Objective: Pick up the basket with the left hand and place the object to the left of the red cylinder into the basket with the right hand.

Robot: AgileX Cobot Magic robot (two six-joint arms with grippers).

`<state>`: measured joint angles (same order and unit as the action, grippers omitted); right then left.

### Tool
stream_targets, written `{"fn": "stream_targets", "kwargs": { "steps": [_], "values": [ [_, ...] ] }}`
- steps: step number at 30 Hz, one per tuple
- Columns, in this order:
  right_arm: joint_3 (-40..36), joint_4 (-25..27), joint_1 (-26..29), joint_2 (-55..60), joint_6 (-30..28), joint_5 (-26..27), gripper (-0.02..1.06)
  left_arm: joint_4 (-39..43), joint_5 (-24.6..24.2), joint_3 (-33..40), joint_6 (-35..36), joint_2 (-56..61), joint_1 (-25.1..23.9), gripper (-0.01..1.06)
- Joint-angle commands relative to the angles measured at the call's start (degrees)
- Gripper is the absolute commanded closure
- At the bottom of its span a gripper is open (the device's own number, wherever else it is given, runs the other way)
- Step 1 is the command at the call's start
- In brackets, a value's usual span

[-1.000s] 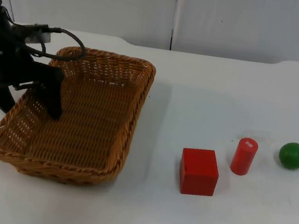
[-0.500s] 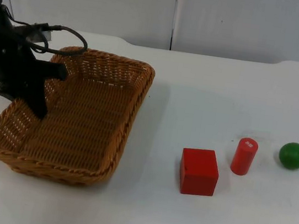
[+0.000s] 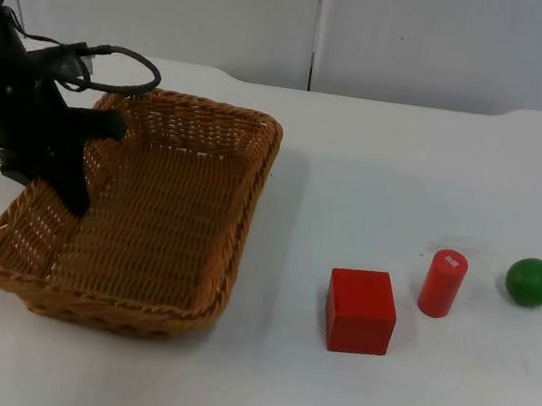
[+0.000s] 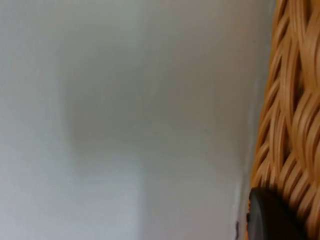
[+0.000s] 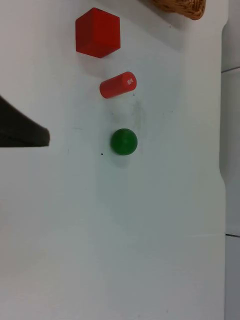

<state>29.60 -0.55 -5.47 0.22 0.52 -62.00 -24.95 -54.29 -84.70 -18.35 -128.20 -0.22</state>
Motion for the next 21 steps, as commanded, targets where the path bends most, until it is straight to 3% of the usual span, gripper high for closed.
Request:
{"fn": "stream_targets", "kwargs": {
  "steps": [1, 8, 17, 21],
  "values": [
    [-0.02, -0.36, 0.08, -0.22, -0.05, 0.15, -0.01, -1.19, -2.08, -0.22, 0.48, 1.71, 0.22, 1.05],
    [-0.02, -0.36, 0.08, -0.22, -0.05, 0.15, -0.01, -1.59, -3.92, -0.22, 0.90, 6.20, 0.22, 1.05],
    [-0.02, -0.36, 0.08, -0.22, -0.05, 0.15, -0.01, -1.59, -11.08, -0.10, 2.33, 11.76, 0.22, 1.05],
    [-0.02, -0.36, 0.08, -0.22, -0.05, 0.15, -0.01, -2.10, -11.45, 0.51, 3.21, 14.35, 0.22, 1.05]
  ]
}}
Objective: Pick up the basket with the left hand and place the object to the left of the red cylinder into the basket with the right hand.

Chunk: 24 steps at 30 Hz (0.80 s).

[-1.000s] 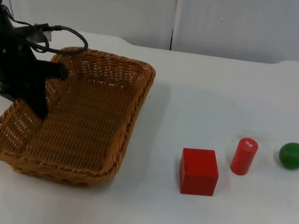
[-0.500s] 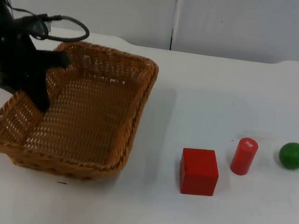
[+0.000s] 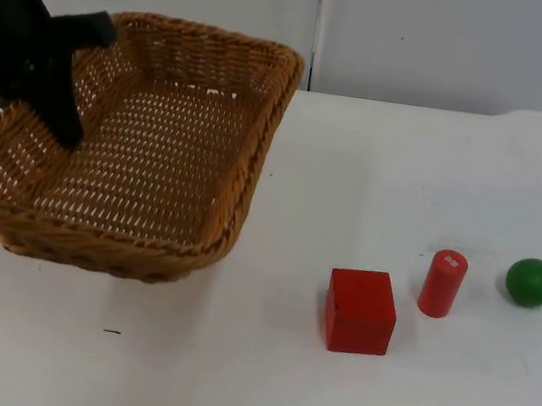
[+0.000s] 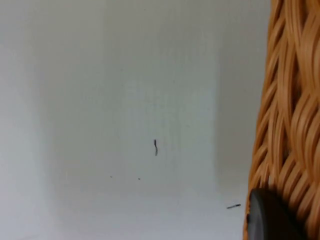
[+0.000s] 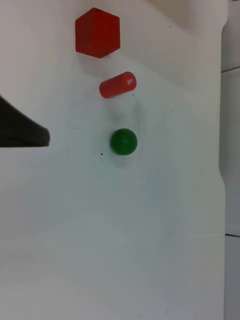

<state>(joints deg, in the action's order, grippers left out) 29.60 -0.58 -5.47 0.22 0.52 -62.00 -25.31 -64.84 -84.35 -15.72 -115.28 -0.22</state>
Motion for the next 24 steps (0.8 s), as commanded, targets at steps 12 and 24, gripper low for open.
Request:
{"fn": "stream_targets", "kwargs": {
  "steps": [12, 24],
  "values": [
    [-0.02, -0.33, 0.08, -0.22, -0.05, 0.15, -0.01, -7.53, -2.28, 5.66, 1.24, 10.69, 0.22, 1.05],
    [-0.02, -0.33, 0.08, -0.22, -0.05, 0.15, -0.01, -8.97, -2.11, 16.82, 1.24, 22.26, 0.22, 1.05]
  ]
}}
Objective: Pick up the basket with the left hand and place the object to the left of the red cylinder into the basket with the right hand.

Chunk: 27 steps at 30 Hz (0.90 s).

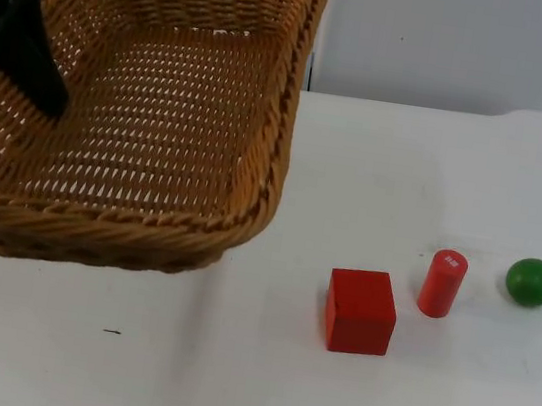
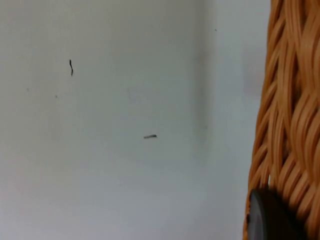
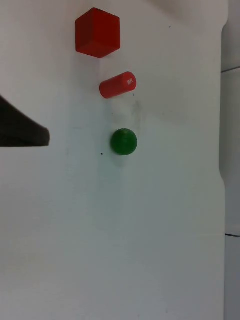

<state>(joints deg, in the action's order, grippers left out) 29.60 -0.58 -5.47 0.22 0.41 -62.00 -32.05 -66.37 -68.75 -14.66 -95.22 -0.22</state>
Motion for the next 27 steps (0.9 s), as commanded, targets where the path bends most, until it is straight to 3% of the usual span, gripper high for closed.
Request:
{"fn": "stream_targets", "kwargs": {
  "steps": [1, 10, 14, 27],
  "values": [
    [-0.02, -0.33, 0.08, -0.22, 0.06, 0.15, -0.01, -2.22, -0.58, 1.21, 0.17, 2.20, 0.22, 1.05],
    [-0.02, -0.33, 0.08, -0.22, 0.06, 0.15, -0.01, -1.73, -1.41, 9.87, 0.59, 11.34, 0.22, 1.05],
    [-0.02, -0.33, 0.08, -0.22, 0.06, 0.15, -0.01, -1.58, -3.59, 12.07, 0.59, 14.30, 0.22, 1.05],
    [-0.02, -0.22, 0.08, -0.22, 0.06, 0.15, -0.01, 5.15, -3.59, 16.50, 3.24, 21.61, 0.22, 1.05]
  ]
}}
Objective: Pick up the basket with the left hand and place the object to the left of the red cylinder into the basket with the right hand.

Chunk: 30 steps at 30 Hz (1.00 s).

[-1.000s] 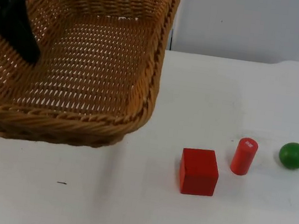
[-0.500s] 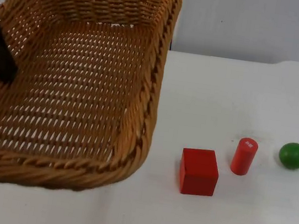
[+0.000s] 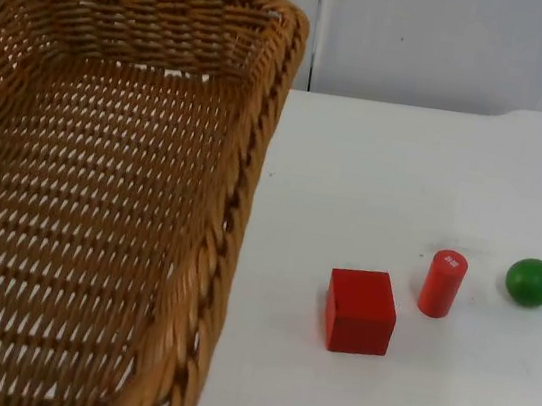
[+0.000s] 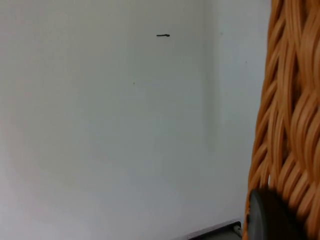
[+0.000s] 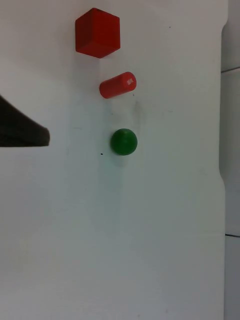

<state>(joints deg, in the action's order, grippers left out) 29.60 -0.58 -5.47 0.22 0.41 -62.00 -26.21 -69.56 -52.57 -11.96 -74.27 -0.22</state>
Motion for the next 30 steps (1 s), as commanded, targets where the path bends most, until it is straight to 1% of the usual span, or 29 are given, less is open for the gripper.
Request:
{"fn": "stream_targets", "kwargs": {
  "steps": [1, 4, 11, 30],
  "values": [
    [-0.02, -0.22, 0.08, -0.22, 0.06, 0.15, -0.01, -1.24, -0.40, 1.08, 0.54, 0.66, 0.22, 1.05],
    [-0.02, -0.22, 0.08, -0.22, 0.06, 0.15, -0.01, -2.78, -0.40, 2.79, -0.67, 0.66, 0.22, 1.05],
    [-0.02, -0.22, 0.08, -0.22, 0.06, 0.15, -0.01, -4.29, -0.40, 2.79, -1.28, 1.59, 0.22, 1.05],
    [-0.02, -0.33, 0.08, -0.22, 0.06, 0.37, -0.01, -4.41, -0.40, 2.79, -1.28, 1.73, 0.22, 1.05]
  ]
}}
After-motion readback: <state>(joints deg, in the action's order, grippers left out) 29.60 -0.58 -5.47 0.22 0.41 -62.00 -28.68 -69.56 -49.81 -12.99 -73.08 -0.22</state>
